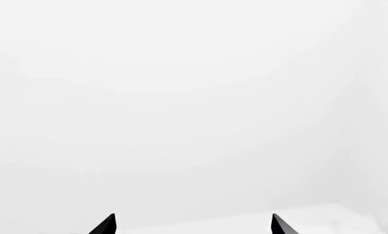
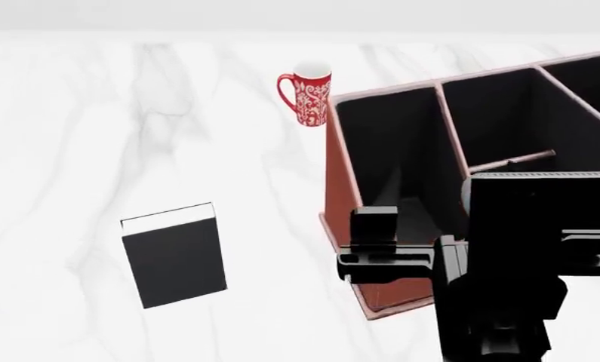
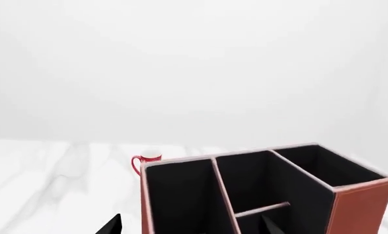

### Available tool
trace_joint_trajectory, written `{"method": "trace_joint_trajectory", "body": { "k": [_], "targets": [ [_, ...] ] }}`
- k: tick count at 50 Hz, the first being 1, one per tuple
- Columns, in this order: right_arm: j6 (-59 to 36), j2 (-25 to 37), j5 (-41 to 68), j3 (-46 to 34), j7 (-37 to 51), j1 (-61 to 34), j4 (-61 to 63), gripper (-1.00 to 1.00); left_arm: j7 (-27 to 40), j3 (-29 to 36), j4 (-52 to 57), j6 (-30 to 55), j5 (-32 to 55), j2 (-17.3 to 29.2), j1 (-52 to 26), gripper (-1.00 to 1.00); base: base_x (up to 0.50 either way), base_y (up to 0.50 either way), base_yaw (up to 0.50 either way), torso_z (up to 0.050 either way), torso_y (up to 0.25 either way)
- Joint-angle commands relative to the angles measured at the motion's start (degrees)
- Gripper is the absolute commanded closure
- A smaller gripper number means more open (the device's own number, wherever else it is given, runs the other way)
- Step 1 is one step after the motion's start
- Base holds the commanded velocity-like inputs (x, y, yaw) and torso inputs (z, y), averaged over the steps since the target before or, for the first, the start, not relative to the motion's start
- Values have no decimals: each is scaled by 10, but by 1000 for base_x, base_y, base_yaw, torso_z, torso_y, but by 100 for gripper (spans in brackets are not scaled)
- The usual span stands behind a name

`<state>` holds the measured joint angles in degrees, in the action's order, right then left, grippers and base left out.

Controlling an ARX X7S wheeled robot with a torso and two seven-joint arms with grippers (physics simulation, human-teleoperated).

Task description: Pick up the book and place it in the right compartment of the caddy.

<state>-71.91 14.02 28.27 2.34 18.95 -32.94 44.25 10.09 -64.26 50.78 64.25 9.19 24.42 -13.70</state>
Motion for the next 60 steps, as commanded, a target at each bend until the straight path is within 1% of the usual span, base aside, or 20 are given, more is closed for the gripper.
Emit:
{"method": "trace_joint_trajectory", "body": {
  "k": [1, 10, 15, 22, 28, 34, 40, 44, 53, 60],
  "targets": [
    [-17, -11, 9, 14, -10, -17, -4, -100, -17, -54, -2, -5, -12, -12, 6, -100, 500, 0, 0, 0, 0],
    [-27, -11, 17, 16, -6, -26, 3, -100, -20, -68, -2, -4, -12, -7, 9, -100, 500, 0, 0, 0, 2],
    [-30, -12, 21, 18, -4, -30, 2, -100, -14, -63, -10, -19, -19, -13, 13, -100, 500, 0, 0, 0, 0],
    [-39, -11, 24, 15, 2, -41, 5, -100, -18, -70, -6, -12, -16, -9, 12, -100, 500, 0, 0, 0, 2],
    [-40, -10, 25, 13, 5, -44, 4, -100, -15, -64, -10, -22, -19, -14, 16, -100, 500, 0, 0, 0, 2],
    [-47, -10, 29, 13, 9, -50, 6, -100, -14, -62, -8, -16, -18, -10, 13, -100, 500, 0, 0, 0, 0],
    [-51, -11, 32, 9, 12, -53, 5, -100, -12, -57, -14, -26, -20, -17, 15, -100, 500, 0, 0, 0, 2],
    [-58, -11, 35, 10, 16, -59, 9, -100, -11, -55, -14, -21, -20, -13, 13, -100, 500, 0, 0, 0, 3],
    [-61, -10, 40, 7, 20, -64, 10, -100, -14, -62, -14, -24, -19, -16, 17, -100, 500, 0, 0, 0, 1],
    [-59, -6, 40, 2, 21, -67, 3, -100, -10, -51, -19, -32, -21, -19, 16, -100, 500, 0, 0, 0, 1]
  ]
}}
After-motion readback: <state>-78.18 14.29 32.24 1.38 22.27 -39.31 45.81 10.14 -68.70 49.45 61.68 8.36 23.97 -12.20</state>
